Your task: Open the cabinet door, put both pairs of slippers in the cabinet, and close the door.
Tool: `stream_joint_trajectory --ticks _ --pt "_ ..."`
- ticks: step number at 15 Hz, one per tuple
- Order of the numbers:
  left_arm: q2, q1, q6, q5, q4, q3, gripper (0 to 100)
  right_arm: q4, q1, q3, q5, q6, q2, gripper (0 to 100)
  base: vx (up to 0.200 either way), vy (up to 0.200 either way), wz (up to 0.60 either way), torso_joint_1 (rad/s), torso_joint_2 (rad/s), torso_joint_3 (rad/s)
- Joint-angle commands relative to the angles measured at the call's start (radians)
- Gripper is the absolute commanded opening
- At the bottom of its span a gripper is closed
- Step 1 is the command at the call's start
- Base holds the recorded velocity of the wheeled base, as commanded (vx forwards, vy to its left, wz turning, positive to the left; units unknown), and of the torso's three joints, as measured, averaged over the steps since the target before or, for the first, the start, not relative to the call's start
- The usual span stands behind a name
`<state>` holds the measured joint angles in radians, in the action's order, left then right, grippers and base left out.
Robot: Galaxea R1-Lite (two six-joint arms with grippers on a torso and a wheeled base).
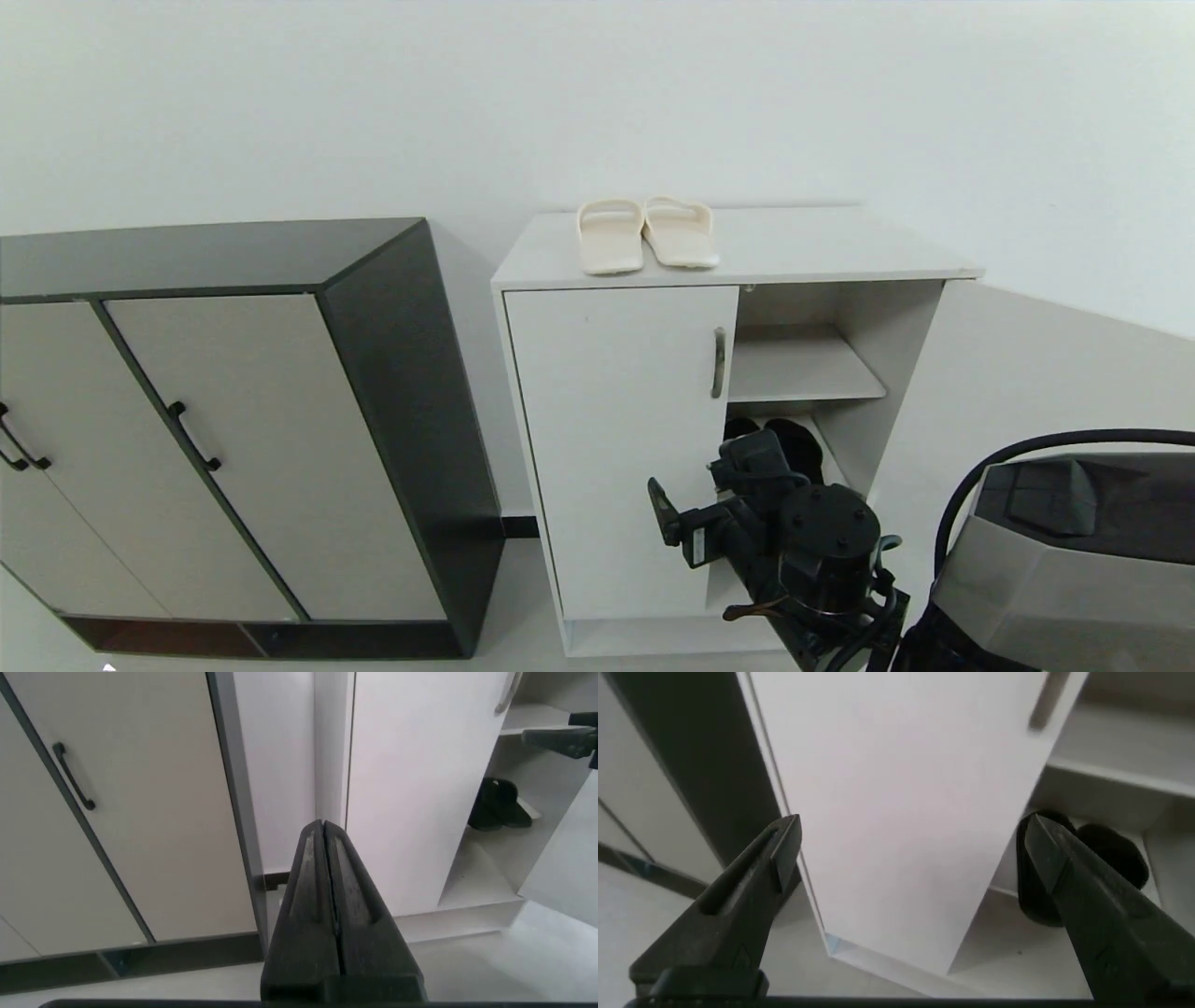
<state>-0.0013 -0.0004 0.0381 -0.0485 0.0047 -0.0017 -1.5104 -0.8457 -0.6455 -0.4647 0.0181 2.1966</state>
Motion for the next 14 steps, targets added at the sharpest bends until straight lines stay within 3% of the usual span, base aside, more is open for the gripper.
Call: stream_joint_trajectory --ticks 1,14 --pt "0.001 0.0 0.0 0.001 0.0 0.0 0 -0.001 0.001 0.003 -0.002 0.0 0.002 100 0.0 0.0 0.0 0.163 -0.48 -0.31" --pt "0.001 0.0 0.0 -0.001 0.0 0.0 0 0.009 -0.001 0.001 -0.005 -0.003 0.003 100 0.0 0.0 0.0 0.211 -0.53 -0.316"
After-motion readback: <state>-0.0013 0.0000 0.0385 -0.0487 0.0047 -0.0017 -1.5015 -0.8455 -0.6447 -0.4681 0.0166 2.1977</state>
